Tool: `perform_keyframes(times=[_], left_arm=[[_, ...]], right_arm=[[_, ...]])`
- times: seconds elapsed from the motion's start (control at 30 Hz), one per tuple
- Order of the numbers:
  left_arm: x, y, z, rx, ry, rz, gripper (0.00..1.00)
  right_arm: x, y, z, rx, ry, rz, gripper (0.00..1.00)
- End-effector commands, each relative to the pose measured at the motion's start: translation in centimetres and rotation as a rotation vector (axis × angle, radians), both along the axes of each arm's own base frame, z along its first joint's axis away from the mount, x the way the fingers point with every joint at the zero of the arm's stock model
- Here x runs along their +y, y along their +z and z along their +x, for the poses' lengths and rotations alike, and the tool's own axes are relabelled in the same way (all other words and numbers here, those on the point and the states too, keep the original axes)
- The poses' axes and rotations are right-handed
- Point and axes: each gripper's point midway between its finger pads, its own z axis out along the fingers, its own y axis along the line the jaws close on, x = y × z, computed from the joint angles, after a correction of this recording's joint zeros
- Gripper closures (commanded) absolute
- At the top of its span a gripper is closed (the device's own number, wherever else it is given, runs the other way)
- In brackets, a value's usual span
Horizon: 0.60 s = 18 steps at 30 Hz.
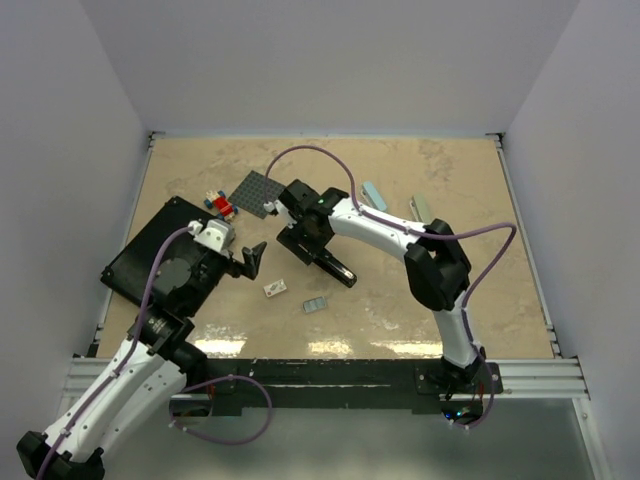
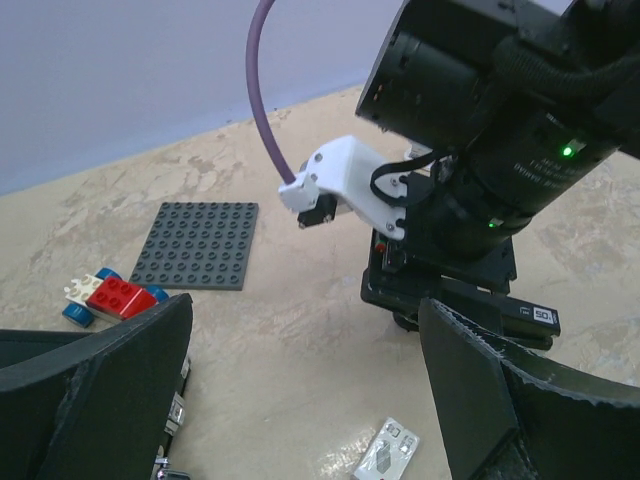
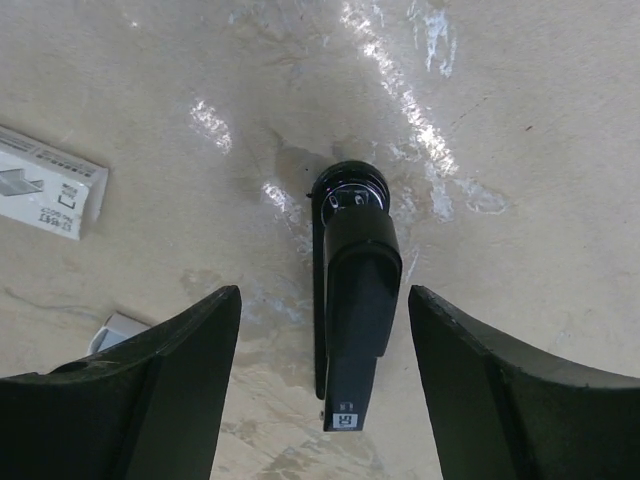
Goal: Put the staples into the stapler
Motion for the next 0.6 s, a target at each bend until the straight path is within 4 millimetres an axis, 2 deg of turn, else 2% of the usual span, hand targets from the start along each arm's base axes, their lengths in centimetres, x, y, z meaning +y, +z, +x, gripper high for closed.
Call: perform_keyframes(times=[0.0,0.27,0.43,0.57], left_arm=[[0.2,1.6,0.4,-0.058,0.014,-0.004,0.01],[-0.2,1.4,0.5,-0.053,-0.006,0.004,0.0],[-0.5,1.3,0.4,-0.05,-0.022,0.006,0.01],[-0.6,1.2,0.4,-0.045,-0.027,0.01,0.01]], right_arm=[[-0.2,1.2,1.2,-0.049,-0.035,-0.045,0.31],[0.0,-0.6,1.5,-0.025,-0.03,-0.091,0.38],[-0.1,-1.5,1.6,-0.016,-0.032,-0.112,0.48],[-0.5,-1.7,1.6,-0.021,-0.029,-0.127,0.6]])
